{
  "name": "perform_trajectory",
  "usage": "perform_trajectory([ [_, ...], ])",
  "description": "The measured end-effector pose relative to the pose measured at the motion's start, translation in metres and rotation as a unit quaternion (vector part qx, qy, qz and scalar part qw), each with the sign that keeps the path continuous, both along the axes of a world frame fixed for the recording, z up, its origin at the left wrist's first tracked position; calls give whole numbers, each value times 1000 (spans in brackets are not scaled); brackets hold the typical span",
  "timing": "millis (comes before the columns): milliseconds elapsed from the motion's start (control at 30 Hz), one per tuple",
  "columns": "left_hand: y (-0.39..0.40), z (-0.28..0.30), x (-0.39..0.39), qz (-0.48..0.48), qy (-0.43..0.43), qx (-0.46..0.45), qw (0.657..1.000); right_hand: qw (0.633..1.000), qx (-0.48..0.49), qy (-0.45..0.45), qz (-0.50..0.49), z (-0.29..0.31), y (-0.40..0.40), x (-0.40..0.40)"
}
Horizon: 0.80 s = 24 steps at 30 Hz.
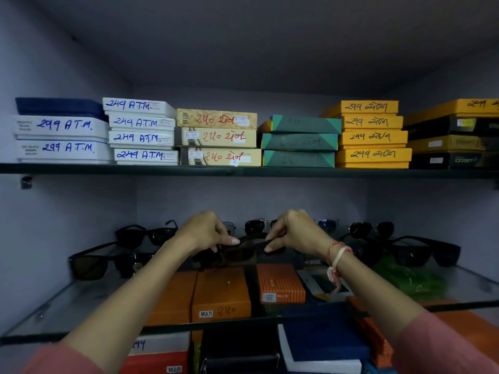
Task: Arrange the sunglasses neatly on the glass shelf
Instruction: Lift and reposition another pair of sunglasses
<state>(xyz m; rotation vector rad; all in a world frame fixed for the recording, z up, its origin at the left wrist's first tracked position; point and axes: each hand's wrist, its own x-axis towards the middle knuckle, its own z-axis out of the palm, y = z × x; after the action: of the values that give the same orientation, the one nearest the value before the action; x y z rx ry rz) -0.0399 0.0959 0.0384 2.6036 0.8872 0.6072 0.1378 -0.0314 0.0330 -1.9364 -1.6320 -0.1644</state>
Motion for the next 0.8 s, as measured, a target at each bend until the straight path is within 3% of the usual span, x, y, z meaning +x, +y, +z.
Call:
perform_trajectory([
  [333, -3, 1, 13, -30, -38, 58, 997, 992, 111, 62, -21, 6, -22, 14],
  [567, -9, 2, 20, 20, -63, 136, 988, 995, 49, 39, -76, 16, -19, 29],
  [800, -8, 6, 26, 96, -78, 48, 991, 991, 70, -18, -113, 13, -12, 37],
])
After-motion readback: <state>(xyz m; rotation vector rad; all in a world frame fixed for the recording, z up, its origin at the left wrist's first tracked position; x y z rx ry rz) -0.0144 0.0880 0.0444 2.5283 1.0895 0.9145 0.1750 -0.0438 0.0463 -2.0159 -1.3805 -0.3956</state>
